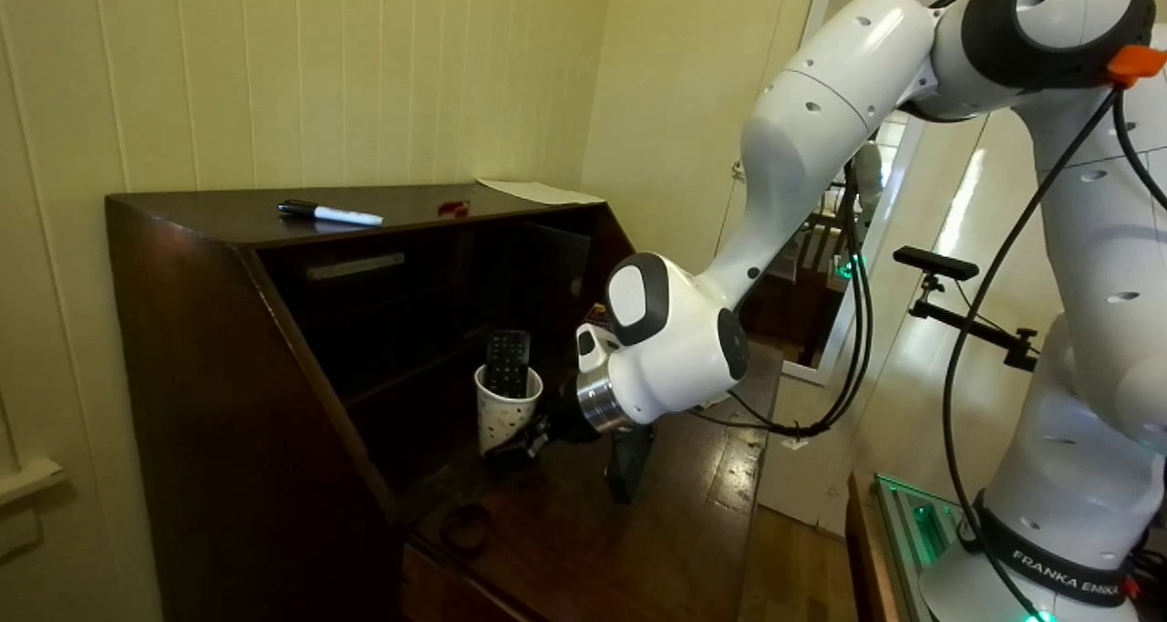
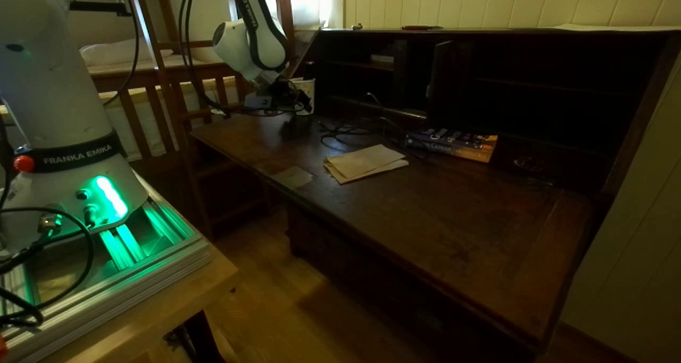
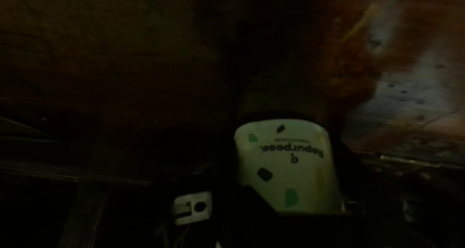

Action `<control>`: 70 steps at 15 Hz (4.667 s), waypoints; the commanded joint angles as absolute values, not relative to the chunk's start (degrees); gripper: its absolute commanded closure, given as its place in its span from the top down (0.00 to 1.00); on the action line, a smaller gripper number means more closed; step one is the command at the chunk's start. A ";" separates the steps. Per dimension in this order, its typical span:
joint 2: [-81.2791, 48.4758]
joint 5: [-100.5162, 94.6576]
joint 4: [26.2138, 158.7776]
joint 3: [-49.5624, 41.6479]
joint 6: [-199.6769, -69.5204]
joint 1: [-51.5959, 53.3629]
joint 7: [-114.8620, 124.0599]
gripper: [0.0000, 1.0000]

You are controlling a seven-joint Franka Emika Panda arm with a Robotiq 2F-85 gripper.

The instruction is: Put the cup on the top of the cabinet

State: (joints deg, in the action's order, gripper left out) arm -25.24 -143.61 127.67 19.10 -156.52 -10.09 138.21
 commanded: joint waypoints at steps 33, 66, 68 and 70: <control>-20.24 -112.56 95.75 1.45 -185.49 -13.62 105.96 0.38; -27.26 -54.45 95.09 6.02 -178.49 -14.56 49.69 0.38; -28.24 -53.12 93.95 8.91 -176.70 -16.02 47.15 0.38; -28.63 -41.35 93.52 5.04 -175.21 -11.21 36.90 0.38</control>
